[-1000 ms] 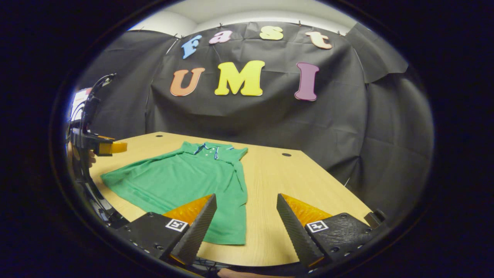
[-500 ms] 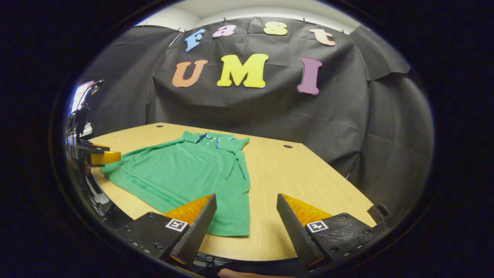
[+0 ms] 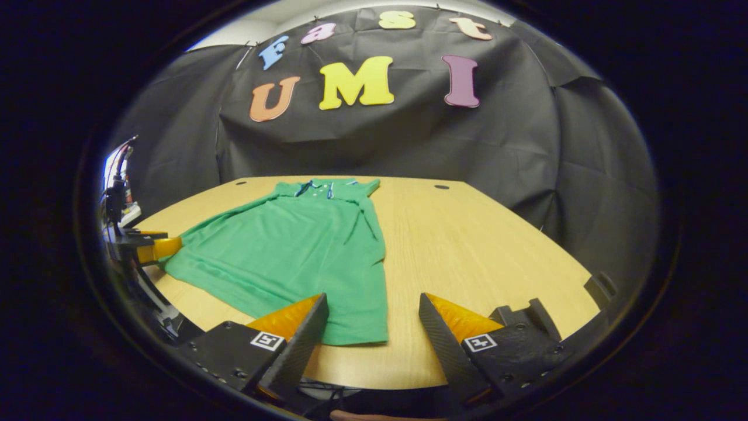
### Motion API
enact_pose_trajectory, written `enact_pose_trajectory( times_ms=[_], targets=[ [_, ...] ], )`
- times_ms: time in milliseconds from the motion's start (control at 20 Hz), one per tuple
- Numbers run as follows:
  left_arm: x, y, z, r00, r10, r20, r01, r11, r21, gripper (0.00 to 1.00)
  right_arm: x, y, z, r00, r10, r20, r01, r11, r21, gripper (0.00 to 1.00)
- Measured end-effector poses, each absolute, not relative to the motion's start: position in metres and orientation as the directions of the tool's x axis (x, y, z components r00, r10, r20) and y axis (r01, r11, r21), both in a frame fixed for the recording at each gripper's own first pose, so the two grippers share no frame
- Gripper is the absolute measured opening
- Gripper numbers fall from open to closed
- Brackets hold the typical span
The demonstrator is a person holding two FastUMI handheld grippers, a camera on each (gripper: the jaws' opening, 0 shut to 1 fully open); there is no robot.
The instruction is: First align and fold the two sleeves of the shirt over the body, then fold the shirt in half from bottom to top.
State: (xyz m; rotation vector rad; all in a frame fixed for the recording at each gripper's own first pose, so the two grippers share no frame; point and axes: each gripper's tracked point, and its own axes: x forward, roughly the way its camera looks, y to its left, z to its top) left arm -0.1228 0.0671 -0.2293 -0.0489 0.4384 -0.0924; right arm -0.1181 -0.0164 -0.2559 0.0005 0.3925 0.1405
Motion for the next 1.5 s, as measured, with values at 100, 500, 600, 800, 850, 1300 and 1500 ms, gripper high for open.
enact_pose_trajectory(
  times_ms=[100, 500, 600, 800, 850, 1300, 1500],
  targets=[
    [-0.122, 0.067, -0.229, 0.9, -0.09, -0.427, 0.066, 0.995, -0.072, 0.9, -0.116, -0.013, -0.257, 0.906, 0.148, -0.397, -0.139, 0.989, 0.051, 0.9],
    [-0.114, 0.052, -0.228, 0.893, -0.095, -0.441, 0.083, 0.996, -0.046, 0.23, -0.109, 0.003, -0.258, 0.902, 0.182, -0.391, -0.154, 0.983, 0.102, 0.28],
    [-0.112, 0.049, -0.227, 0.891, -0.094, -0.444, 0.078, 0.995, -0.054, 0.1, -0.106, 0.005, -0.258, 0.9, 0.186, -0.394, -0.163, 0.982, 0.093, 0.07],
    [-0.11, 0.045, -0.217, 0.891, -0.118, -0.439, 0.097, 0.993, -0.069, 0.08, -0.103, 0.0, -0.254, 0.904, 0.148, -0.401, -0.153, 0.988, 0.019, 0.0],
    [-0.109, 0.045, -0.21, 0.898, -0.121, -0.423, 0.104, 0.993, -0.063, 0.08, -0.103, -0.001, -0.253, 0.9, 0.147, -0.41, -0.153, 0.988, 0.02, 0.0],
    [-0.091, 0.041, -0.155, 0.931, -0.144, -0.334, 0.123, 0.989, -0.084, 0.08, -0.096, 0.009, -0.183, 0.924, 0.205, -0.322, -0.213, 0.977, 0.012, 0.0],
    [-0.066, 0.041, -0.129, 0.943, -0.142, -0.302, 0.125, 0.989, -0.075, 0.08, -0.073, 0.01, -0.141, 0.94, 0.213, -0.267, -0.22, 0.975, 0.001, 0.0]
  ],
)
